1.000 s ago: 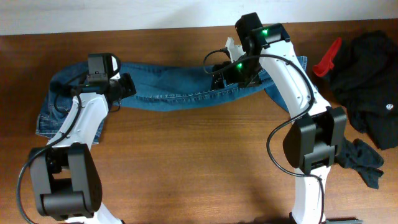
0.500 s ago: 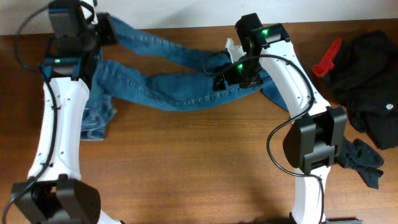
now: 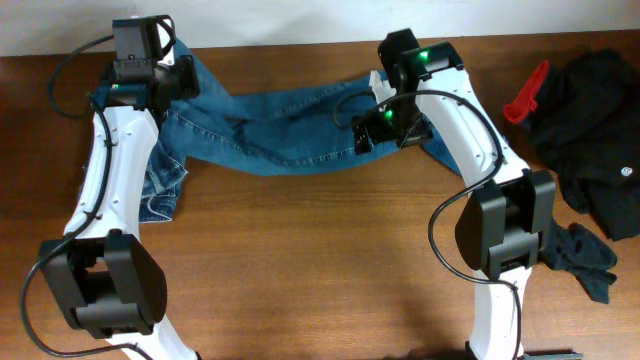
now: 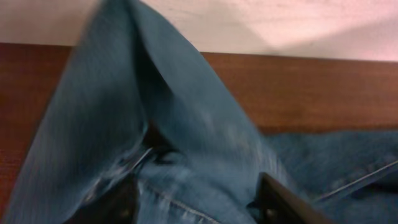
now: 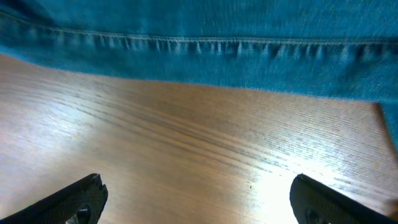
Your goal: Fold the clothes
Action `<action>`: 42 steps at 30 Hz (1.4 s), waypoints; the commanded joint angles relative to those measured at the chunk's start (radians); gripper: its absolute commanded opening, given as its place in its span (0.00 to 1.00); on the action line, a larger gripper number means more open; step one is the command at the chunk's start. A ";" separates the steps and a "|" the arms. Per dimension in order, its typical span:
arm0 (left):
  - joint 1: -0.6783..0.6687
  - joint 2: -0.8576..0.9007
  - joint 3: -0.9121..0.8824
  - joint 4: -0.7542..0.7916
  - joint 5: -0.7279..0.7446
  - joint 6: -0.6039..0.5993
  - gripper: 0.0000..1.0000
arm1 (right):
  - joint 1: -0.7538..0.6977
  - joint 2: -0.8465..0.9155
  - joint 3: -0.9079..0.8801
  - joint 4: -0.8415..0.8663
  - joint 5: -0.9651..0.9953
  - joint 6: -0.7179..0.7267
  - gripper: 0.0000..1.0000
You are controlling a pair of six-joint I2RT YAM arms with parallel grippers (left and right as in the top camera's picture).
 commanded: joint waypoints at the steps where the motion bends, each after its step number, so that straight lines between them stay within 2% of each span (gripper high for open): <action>1: 0.001 -0.036 0.013 -0.054 -0.021 0.021 0.79 | -0.005 0.004 -0.054 0.000 0.026 -0.010 0.99; 2: 0.001 -0.050 0.013 -0.114 -0.022 0.021 0.84 | -0.005 0.004 -0.065 0.000 0.026 -0.010 0.99; 5: 0.001 -0.064 0.013 -0.241 -0.023 0.013 0.87 | -0.005 0.004 -0.075 0.000 0.026 -0.010 0.99; 6: 0.006 -0.063 0.010 -0.336 -0.057 -0.042 0.87 | -0.005 0.004 -0.075 0.000 0.026 -0.010 0.99; 9: 0.029 -0.058 -0.025 -0.430 -0.157 -0.197 0.87 | -0.005 0.004 -0.075 -0.001 0.026 -0.010 0.99; 13: 0.090 -0.058 -0.084 -0.415 -0.174 -0.293 0.94 | -0.005 0.004 -0.075 -0.002 0.026 -0.010 0.99; 15: 0.124 -0.058 -0.117 -0.372 -0.158 -0.296 0.97 | -0.005 0.004 -0.075 -0.004 0.026 -0.010 0.99; 18: 0.156 -0.045 -0.180 -0.291 -0.126 -0.287 0.96 | -0.005 0.004 -0.075 -0.004 0.026 -0.010 0.99; 20: 0.158 -0.030 -0.213 -0.246 -0.115 -0.267 0.89 | -0.005 0.004 -0.075 -0.004 0.026 -0.010 0.99; 22: 0.158 -0.006 -0.239 -0.208 -0.121 -0.262 0.61 | -0.004 0.004 -0.075 -0.005 0.025 -0.010 0.99; 24: 0.158 0.014 -0.248 -0.181 -0.127 -0.256 0.41 | -0.003 0.004 -0.075 -0.011 0.025 -0.010 0.99; 26: 0.159 0.028 -0.247 -0.164 -0.153 -0.240 0.00 | -0.003 0.004 -0.075 -0.019 0.025 -0.010 1.00; 29: 0.185 0.009 -0.189 -0.219 -0.220 -0.240 0.00 | -0.003 0.004 -0.075 -0.032 0.026 -0.010 1.00; 33: 0.275 -0.056 -0.021 -0.285 -0.257 -0.204 0.00 | -0.003 0.004 -0.075 -0.034 0.025 -0.010 1.00; 37: 0.380 -0.076 0.133 -0.259 -0.254 -0.186 0.00 | -0.003 0.004 -0.075 -0.034 0.025 -0.010 1.00; 40: 0.433 -0.073 0.138 -0.208 -0.258 -0.186 0.01 | -0.003 0.004 -0.075 -0.034 0.025 -0.010 1.00; 41: 0.444 -0.067 0.138 -0.204 -0.258 -0.186 0.07 | -0.003 0.004 -0.075 -0.034 0.025 -0.010 1.00; 42: 0.460 -0.058 0.137 -0.210 -0.262 -0.186 0.24 | -0.003 0.004 -0.075 -0.035 0.025 -0.010 1.00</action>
